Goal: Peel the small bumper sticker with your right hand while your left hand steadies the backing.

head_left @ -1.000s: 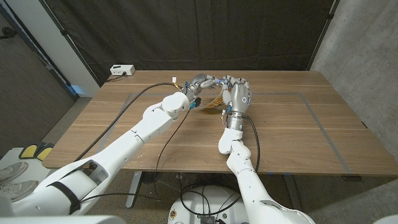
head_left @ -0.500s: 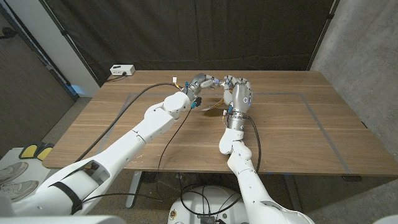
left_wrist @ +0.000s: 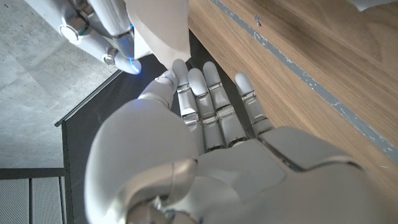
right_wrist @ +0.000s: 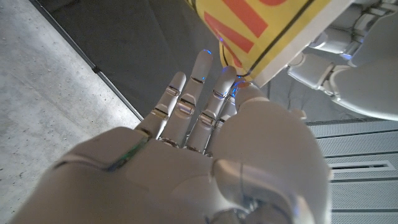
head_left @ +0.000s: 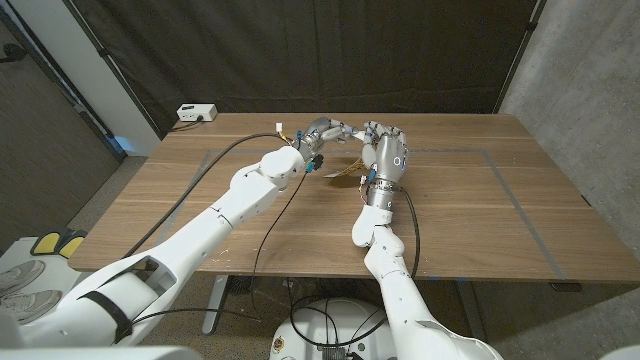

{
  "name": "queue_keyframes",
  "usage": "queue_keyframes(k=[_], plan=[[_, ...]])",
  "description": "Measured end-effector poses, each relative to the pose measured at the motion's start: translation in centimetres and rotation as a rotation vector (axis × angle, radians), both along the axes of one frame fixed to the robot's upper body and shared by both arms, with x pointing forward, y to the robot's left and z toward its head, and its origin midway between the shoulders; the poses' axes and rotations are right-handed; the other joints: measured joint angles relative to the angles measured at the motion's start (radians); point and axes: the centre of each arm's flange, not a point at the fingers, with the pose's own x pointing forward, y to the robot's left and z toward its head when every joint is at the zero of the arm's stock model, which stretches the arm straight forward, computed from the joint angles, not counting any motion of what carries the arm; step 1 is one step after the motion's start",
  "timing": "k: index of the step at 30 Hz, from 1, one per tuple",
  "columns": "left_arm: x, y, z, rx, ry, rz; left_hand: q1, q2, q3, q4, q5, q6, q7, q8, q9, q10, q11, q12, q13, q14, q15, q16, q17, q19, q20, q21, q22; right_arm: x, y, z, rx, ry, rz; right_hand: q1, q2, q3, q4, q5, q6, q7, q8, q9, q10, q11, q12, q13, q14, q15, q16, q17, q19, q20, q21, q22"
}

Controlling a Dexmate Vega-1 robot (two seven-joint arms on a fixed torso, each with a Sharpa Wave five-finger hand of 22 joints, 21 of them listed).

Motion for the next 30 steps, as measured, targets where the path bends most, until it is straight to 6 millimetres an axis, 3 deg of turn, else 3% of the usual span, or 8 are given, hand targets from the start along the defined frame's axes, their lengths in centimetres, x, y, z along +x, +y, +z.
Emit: queue_keyframes(k=[1, 3, 6, 10, 13, 19, 27, 30], plan=[[0.0, 0.1, 0.0, -0.006, 0.001, -0.003, -0.001, -0.001, 0.0, 0.0, 0.0, -0.002, 0.002, 0.0, 0.0, 0.0, 0.0, 0.0, 0.008, 0.0, 0.0, -0.004, 0.0, 0.002, -0.002, 0.001, 0.0, 0.0, -0.1, 0.0, 0.004, 0.0, -0.001, -0.004, 0.004, 0.0, 0.001, 0.0, -0.006, -0.001, 0.0, 0.019, -0.002, 0.001, 0.003, 0.005, -0.006, 0.002, 0.0, 0.0, -0.005, -0.003, 0.0, 0.001], [-0.1, 0.2, 0.0, -0.014, 0.001, -0.008, -0.013, -0.013, 0.0, 0.0, 0.134, -0.009, 0.005, 0.043, 0.0, 0.0, 0.0, 0.007, 0.024, 0.002, -0.002, -0.004, 0.0, 0.002, -0.002, 0.004, 0.0, 0.0, -0.2, 0.0, 0.011, 0.0, -0.005, -0.009, 0.009, -0.007, 0.008, 0.0, -0.012, -0.005, 0.0, 0.026, -0.003, 0.0, 0.007, 0.013, -0.007, 0.003, -0.007, 0.0, -0.009, -0.007, 0.0, 0.002], [-0.3, 0.4, -0.1, -0.026, 0.001, -0.014, -0.02, -0.02, 0.0, 0.0, 0.185, -0.018, 0.006, 0.085, 0.013, 0.0, 0.0, 0.008, 0.041, 0.002, -0.002, -0.008, 0.0, 0.002, -0.002, 0.011, 0.0, -0.2, -0.4, 0.0, 0.023, 0.002, -0.012, -0.013, 0.013, -0.009, 0.009, 0.0, -0.026, -0.009, 0.014, 0.041, -0.007, -0.004, 0.015, 0.026, -0.007, 0.003, -0.007, 0.0, -0.015, -0.007, 0.0, 0.002], [-0.4, 0.6, -0.1, -0.038, -0.002, -0.02, -0.025, -0.025, 0.0, 0.0, 0.186, -0.031, 0.005, 0.115, 0.016, 0.0, 0.0, 0.008, 0.057, 0.002, -0.002, -0.008, 0.003, -0.002, -0.009, 0.017, 0.0, -0.3, -0.7, -0.1, 0.039, 0.004, -0.024, -0.013, 0.013, -0.012, 0.013, 0.0, -0.039, -0.01, 0.025, 0.043, -0.016, -0.002, 0.016, 0.036, -0.013, 0.008, -0.007, 0.0, -0.023, -0.01, 0.008, 0.002], [-0.5, 0.7, -0.2, -0.047, -0.004, -0.024, -0.036, -0.036, 0.0, 0.0, 0.244, -0.042, 0.004, 0.141, 0.018, 0.0, 0.0, 0.009, 0.068, 0.005, -0.002, -0.012, 0.003, 0.002, -0.012, 0.025, 0.0, -0.5, -1.0, -0.2, 0.051, 0.006, -0.033, -0.022, 0.022, -0.012, 0.013, 0.0, -0.051, -0.013, 0.03, 0.055, -0.017, -0.004, 0.018, 0.043, -0.013, 0.008, -0.007, 0.0, -0.027, -0.006, 0.008, 0.002], [-0.6, 1.0, -0.4, -0.061, -0.01, -0.025, -0.048, -0.042, 0.007, 0.007, 0.294, -0.055, 0.002, 0.162, 0.099, 0.0, 0.0, 0.009, 0.087, 0.007, 0.0, -0.015, 0.008, 0.005, -0.016, 0.034, 0.0, -0.7, -1.2, -0.3, 0.068, 0.008, -0.042, -0.026, 0.026, -0.012, 0.013, 0.0, -0.064, -0.014, 0.03, 0.088, -0.017, -0.004, 0.022, 0.052, -0.015, 0.006, -0.007, 0.005, -0.033, -0.006, 0.016, 0.006], [-0.9, 1.2, -0.5, -0.075, -0.02, -0.022, -0.055, -0.046, 0.007, 0.007, 0.32, -0.063, 0.001, 0.182, 0.103, 0.0, 0.0, 0.009, 0.097, 0.009, -0.002, -0.015, 0.012, 0.004, -0.024, 0.049, 0.0, -1.0, -1.5, -0.4, 0.093, 0.009, -0.047, -0.026, 0.026, -0.012, 0.013, 0.0, -0.071, -0.011, 0.031, 0.11, -0.027, -0.005, 0.022, 0.058, -0.028, 0.009, -0.007, 0.01, -0.053, -0.004, 0.016, 0.006], [-1.0, 1.3, -0.5, -0.079, -0.022, -0.02, -0.062, -0.054, 0.027, 0.027, 0.332, -0.063, 0.001, 0.182, 0.183, 0.0, 0.0, 0.003, 0.101, 0.009, -0.002, -0.015, 0.012, 0.004, -0.024, 0.05, 0.0, -1.0, -1.6, -0.5, 0.101, 0.011, -0.047, -0.026, 0.026, -0.004, 0.033, 0.0, -0.083, -0.011, 0.046, 0.119, -0.027, -0.005, 0.026, 0.066, -0.034, 0.009, -0.003, 0.013, -0.064, -0.008, 0.023, 0.009]])
